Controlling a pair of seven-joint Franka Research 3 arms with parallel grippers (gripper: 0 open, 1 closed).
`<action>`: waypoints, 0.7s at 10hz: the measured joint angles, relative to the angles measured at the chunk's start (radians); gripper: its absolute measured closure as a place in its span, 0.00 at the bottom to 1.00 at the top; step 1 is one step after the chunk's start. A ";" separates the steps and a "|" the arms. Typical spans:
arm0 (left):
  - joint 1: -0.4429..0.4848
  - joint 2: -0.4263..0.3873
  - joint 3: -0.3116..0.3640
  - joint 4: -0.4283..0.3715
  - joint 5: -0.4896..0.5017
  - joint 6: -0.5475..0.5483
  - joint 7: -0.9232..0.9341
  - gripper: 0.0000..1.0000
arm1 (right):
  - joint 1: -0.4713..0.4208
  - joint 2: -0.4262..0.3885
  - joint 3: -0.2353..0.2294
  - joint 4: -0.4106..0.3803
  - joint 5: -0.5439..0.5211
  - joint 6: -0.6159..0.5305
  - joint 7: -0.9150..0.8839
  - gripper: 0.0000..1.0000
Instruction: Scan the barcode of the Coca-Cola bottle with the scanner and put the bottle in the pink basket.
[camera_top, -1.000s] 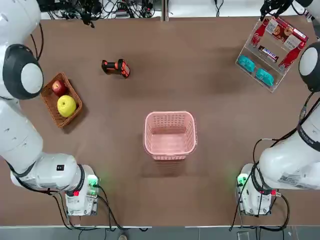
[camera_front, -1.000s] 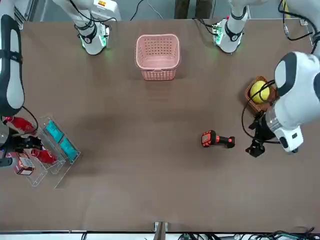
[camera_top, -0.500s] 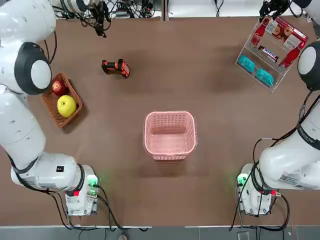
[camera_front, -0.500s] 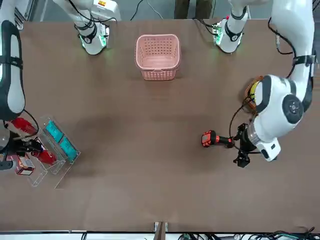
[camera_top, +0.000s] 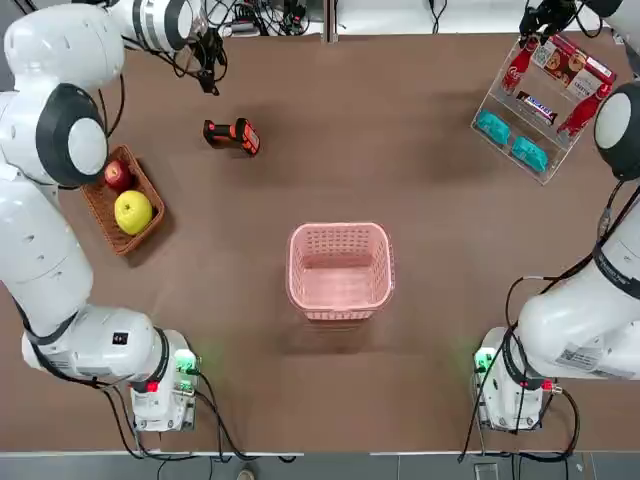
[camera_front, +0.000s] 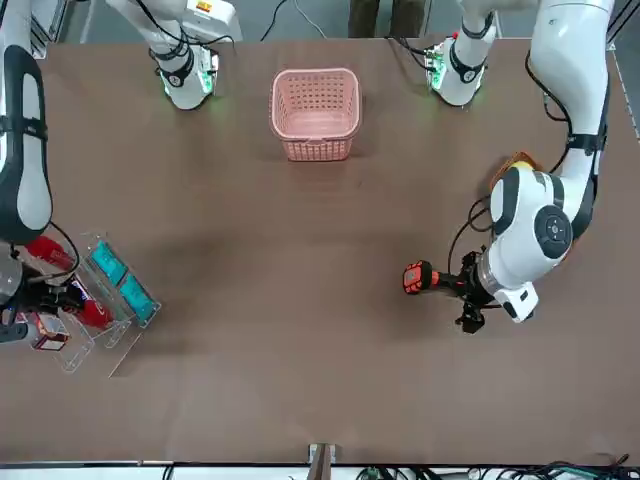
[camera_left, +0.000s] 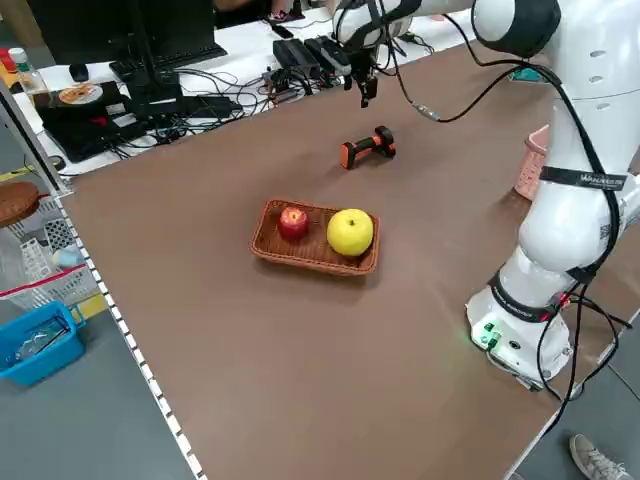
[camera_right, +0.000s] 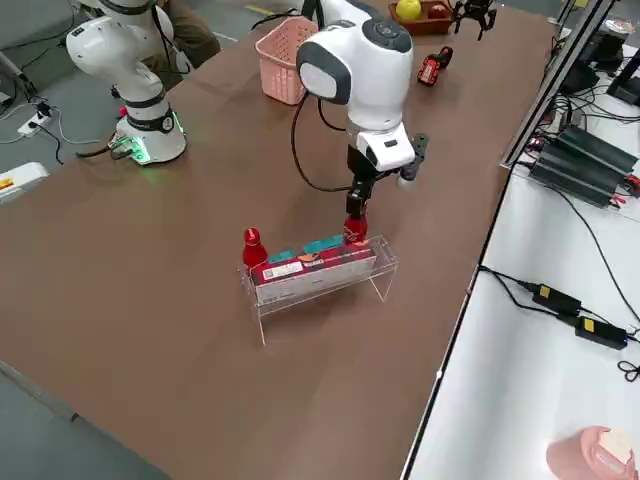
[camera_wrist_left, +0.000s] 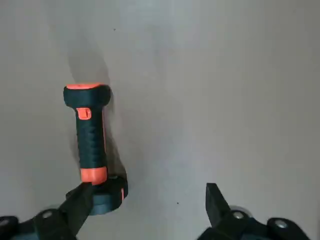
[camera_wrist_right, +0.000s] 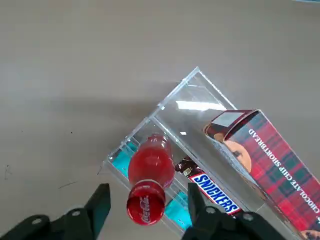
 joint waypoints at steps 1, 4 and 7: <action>-0.008 -0.002 0.000 -0.026 0.000 0.026 -0.023 0.00 | -0.002 0.004 0.000 -0.001 0.000 0.000 0.000 0.33; -0.020 -0.004 0.000 -0.096 0.026 0.088 -0.058 0.00 | -0.005 0.008 -0.001 -0.012 0.001 -0.001 0.000 0.37; -0.019 -0.004 0.000 -0.169 0.064 0.156 -0.060 0.00 | -0.005 0.007 0.000 -0.014 0.001 -0.002 0.000 0.47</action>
